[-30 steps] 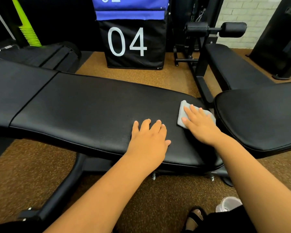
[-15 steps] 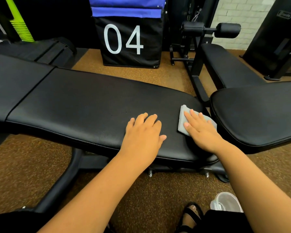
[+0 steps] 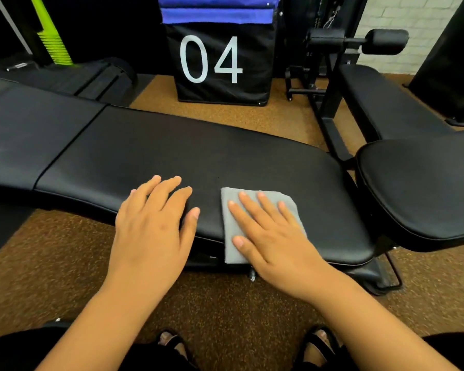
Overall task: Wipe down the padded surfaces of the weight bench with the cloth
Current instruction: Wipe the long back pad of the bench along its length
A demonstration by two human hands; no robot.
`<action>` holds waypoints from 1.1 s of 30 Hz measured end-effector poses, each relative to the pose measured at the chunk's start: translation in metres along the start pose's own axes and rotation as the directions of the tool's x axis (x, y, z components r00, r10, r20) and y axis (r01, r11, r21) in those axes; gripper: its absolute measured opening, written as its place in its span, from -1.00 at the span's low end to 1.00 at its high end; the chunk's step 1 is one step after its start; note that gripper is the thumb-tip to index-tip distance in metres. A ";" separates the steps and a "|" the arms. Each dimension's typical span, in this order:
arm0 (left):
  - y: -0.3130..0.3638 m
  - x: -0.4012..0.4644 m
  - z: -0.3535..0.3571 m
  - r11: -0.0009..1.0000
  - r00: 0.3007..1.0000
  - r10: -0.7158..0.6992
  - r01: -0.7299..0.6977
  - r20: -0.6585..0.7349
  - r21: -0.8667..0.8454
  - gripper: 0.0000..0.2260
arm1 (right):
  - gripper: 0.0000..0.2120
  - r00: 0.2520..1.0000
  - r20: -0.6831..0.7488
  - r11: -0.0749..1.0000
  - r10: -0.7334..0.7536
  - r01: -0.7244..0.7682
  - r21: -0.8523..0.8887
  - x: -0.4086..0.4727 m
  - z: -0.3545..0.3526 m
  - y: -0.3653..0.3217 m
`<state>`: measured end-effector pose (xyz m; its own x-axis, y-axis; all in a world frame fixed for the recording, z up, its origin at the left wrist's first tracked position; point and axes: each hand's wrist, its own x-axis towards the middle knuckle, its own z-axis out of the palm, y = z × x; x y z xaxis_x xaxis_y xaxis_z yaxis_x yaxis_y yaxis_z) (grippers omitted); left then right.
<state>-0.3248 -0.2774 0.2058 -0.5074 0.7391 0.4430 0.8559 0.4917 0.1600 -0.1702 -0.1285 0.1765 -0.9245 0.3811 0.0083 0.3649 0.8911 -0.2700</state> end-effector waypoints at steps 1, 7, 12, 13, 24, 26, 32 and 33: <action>0.000 0.000 0.001 1.000 1.000 0.002 -0.002 -0.001 0.001 -0.66 | -0.43 1.000 -0.001 1.000 -0.017 0.017 0.005 0.005 -0.002 -0.004; -0.007 -0.002 -0.003 1.000 1.000 -0.016 0.016 0.016 0.003 -0.70 | -0.45 0.999 0.015 0.998 -0.034 0.033 0.045 -0.015 -0.002 0.039; -0.011 -0.002 -0.005 1.000 0.999 0.013 -0.014 0.047 0.013 -0.79 | -0.44 0.999 0.033 0.999 0.027 -0.026 -0.026 -0.016 -0.002 0.038; -0.012 -0.003 -0.006 1.000 0.998 0.013 -0.014 0.054 0.007 -0.79 | -0.42 0.999 0.028 0.999 0.021 -0.020 -0.041 -0.010 -0.003 0.028; -0.029 0.000 -0.002 0.984 1.000 0.005 -0.003 0.011 -0.180 -0.75 | -0.44 0.971 -0.168 0.967 -0.168 0.130 -0.219 -0.012 0.017 0.006; -0.033 0.000 -0.002 0.978 1.000 -0.005 0.007 0.010 -0.208 -0.75 | -0.43 0.960 -0.211 0.957 -0.183 0.124 -0.264 -0.027 0.026 0.019; -0.032 0.001 -0.003 0.975 1.000 0.000 -0.002 -0.007 -0.224 -0.75 | -0.43 0.938 -0.311 0.948 -0.154 0.051 -0.316 -0.012 0.040 -0.010; -0.033 0.001 -0.003 0.972 1.000 -0.002 -0.003 -0.020 -0.235 -0.75 | -0.41 0.935 -0.311 0.944 -0.168 0.062 -0.323 -0.002 0.041 -0.022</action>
<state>-0.3531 -0.2943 0.2036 -0.5067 0.7292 0.4599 0.8570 0.3677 0.3610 -0.1808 -0.1593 0.1431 -0.8917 0.2836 0.3528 0.3230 0.9447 0.0570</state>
